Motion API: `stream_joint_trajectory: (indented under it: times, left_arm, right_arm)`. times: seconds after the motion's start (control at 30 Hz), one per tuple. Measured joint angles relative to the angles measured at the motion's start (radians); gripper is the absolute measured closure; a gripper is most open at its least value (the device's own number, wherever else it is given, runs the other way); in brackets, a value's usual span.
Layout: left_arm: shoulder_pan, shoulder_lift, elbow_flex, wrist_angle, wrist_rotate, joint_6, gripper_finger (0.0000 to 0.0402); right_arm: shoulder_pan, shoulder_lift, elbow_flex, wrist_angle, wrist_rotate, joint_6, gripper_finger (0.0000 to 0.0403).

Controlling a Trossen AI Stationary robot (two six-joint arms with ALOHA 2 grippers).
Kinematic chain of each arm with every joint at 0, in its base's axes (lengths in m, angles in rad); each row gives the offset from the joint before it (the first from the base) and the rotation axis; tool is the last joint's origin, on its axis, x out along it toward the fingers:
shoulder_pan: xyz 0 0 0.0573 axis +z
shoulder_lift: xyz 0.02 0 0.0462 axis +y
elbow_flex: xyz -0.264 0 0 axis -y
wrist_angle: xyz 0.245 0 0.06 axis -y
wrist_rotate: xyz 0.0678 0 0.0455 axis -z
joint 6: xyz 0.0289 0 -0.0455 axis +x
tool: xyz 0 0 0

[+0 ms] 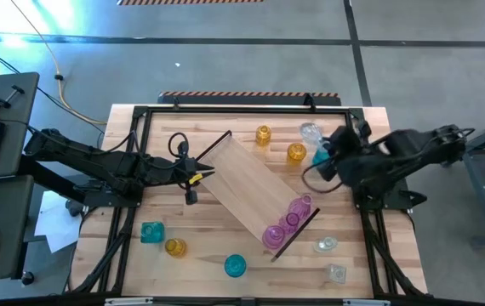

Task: Sort vases onto shelf
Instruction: Put the right transparent flower vase on the shelf

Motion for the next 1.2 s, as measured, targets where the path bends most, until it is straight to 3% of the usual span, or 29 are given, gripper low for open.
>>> stream_joint_trajectory:
  times: [0.13,0.33,0.7,0.87,1.07,1.2]
  left_arm:
    - [0.000,0.000,0.000,0.013,0.000,0.005,0.0358]
    - [0.000,0.000,0.000,0.023,0.000,0.007,0.0358]
    - [0.000,0.029,0.000,0.050,0.000,0.025,0.0358]
    - [0.013,0.116,-0.001,0.132,0.000,0.078,0.0358]
    - [0.047,0.223,0.000,0.288,-0.001,0.144,0.0358]
    - [0.071,0.238,0.000,0.325,0.000,0.162,0.0358]
  right_arm:
    - [-0.059,0.006,0.115,0.129,-0.090,-0.148,0.0403]
    - [-0.209,0.107,0.283,0.245,-0.314,-0.358,0.0403]
    - [-0.464,0.512,0.780,0.023,-0.673,-0.614,0.0403]
    - [-0.563,0.518,0.667,0.045,-0.924,-0.611,0.0403]
    - [-0.595,0.547,0.642,0.000,-0.988,-0.635,0.0403]
    - [-0.602,0.547,0.645,-0.041,-1.146,-0.641,0.0403]
